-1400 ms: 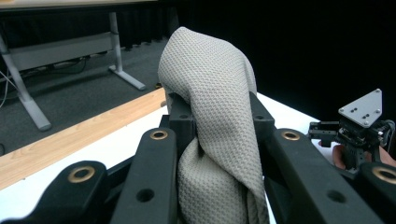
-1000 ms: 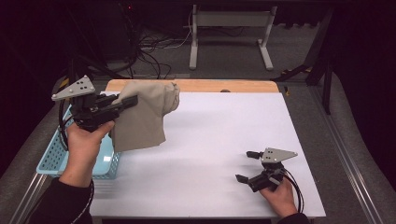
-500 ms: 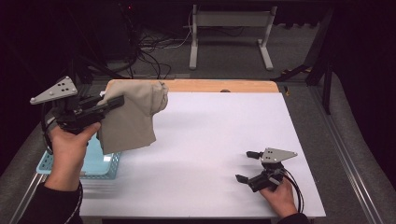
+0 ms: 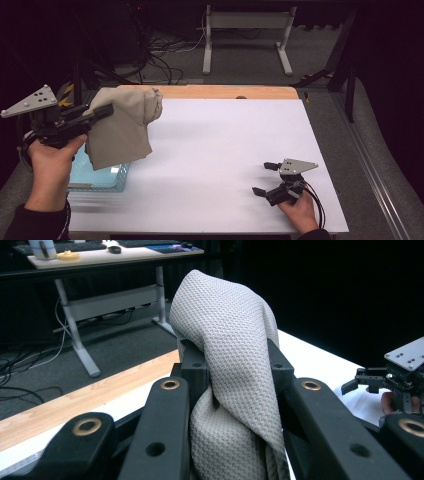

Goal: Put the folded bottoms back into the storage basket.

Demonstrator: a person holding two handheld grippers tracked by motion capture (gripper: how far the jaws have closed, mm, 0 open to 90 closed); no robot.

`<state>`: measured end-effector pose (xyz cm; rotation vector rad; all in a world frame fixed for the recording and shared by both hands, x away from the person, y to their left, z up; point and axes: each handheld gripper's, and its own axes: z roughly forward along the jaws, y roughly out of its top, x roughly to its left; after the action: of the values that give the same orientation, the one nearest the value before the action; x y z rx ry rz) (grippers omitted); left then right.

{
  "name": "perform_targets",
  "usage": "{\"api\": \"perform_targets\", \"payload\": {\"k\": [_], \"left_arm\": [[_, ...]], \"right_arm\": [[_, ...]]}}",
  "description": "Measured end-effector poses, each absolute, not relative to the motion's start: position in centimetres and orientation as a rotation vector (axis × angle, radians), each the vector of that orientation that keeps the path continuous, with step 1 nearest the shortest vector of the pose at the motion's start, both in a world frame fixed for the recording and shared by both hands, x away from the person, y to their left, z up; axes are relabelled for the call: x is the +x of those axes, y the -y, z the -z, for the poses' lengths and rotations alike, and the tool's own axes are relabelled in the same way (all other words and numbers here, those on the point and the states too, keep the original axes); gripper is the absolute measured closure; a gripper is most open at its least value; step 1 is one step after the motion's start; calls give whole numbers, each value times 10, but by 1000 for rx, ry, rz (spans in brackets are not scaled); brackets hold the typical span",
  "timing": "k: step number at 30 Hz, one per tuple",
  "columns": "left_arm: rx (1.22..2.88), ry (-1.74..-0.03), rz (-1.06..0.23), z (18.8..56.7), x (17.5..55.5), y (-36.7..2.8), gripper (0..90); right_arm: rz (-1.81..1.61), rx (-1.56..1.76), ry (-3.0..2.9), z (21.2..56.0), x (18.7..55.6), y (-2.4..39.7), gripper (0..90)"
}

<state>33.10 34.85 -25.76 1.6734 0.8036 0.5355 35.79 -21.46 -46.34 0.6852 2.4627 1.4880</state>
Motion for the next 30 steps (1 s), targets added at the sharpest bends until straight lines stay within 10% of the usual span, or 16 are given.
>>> {"api": "perform_targets", "payload": {"k": [30], "left_arm": [[1677, -880, -576, 268, 303, -404, 719]], "right_arm": [[-1485, 701, -2466, 464, 358, 214, 2]]}}
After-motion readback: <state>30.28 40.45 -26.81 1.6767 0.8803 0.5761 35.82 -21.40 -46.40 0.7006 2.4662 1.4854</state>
